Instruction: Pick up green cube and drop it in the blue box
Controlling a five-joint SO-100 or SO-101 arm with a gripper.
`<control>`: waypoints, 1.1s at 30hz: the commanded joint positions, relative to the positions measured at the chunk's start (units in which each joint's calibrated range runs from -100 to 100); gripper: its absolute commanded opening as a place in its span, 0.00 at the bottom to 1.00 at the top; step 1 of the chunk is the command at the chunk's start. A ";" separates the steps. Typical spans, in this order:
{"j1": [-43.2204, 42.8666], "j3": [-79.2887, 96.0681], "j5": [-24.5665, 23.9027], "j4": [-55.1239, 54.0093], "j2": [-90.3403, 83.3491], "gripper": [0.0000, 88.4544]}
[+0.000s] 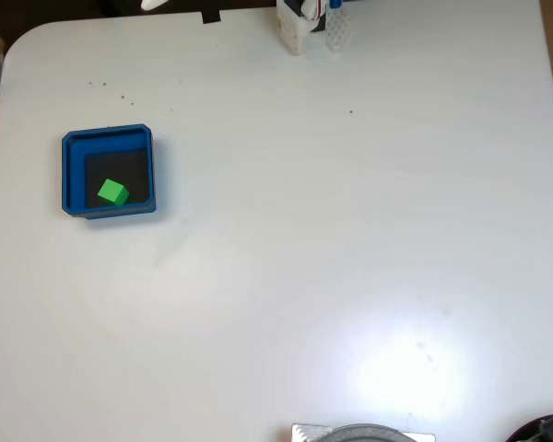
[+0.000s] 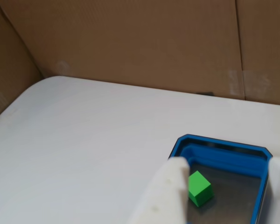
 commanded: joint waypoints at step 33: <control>-0.10 47.92 0.20 -4.04 -39.92 0.01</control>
